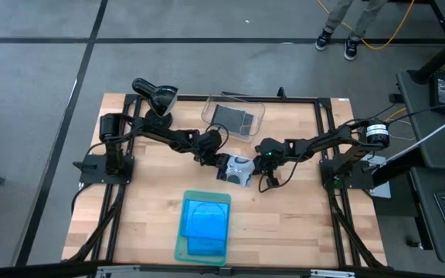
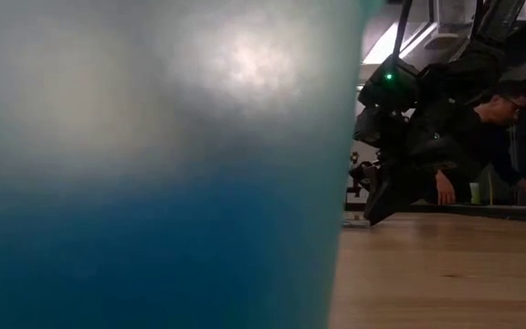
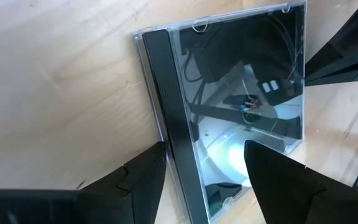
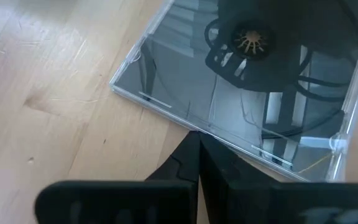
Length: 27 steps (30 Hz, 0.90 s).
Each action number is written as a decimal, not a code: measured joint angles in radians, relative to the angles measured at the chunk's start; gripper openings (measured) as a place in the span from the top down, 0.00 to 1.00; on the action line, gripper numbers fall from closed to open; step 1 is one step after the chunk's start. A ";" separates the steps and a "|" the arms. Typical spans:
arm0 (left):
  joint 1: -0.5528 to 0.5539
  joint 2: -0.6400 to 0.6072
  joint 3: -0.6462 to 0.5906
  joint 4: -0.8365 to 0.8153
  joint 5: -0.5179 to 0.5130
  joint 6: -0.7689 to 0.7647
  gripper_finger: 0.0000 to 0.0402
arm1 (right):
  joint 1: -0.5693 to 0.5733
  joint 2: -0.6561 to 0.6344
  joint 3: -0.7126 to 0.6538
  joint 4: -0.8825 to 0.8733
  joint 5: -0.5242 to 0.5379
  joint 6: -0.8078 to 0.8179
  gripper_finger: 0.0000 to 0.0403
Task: Pick & place jewel cases by type
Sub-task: Put the black cd case into the transparent bin
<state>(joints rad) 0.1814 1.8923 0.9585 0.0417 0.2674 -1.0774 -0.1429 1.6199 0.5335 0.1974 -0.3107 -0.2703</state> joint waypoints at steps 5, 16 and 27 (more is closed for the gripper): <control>-0.002 -0.003 -0.003 0.036 -0.003 -0.004 0.48 | 0.000 0.009 0.000 0.001 -0.006 0.000 0.98; -0.006 -0.081 -0.003 0.066 -0.111 0.035 0.48 | 0.000 0.027 0.000 0.014 -0.012 0.000 0.98; -0.017 -0.173 0.006 0.130 -0.119 0.045 0.48 | 0.000 0.029 0.000 0.021 -0.006 0.000 0.98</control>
<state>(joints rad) 0.1641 1.7192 0.9647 0.1713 0.1486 -1.0325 -0.1429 1.6485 0.5335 0.2187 -0.3164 -0.2699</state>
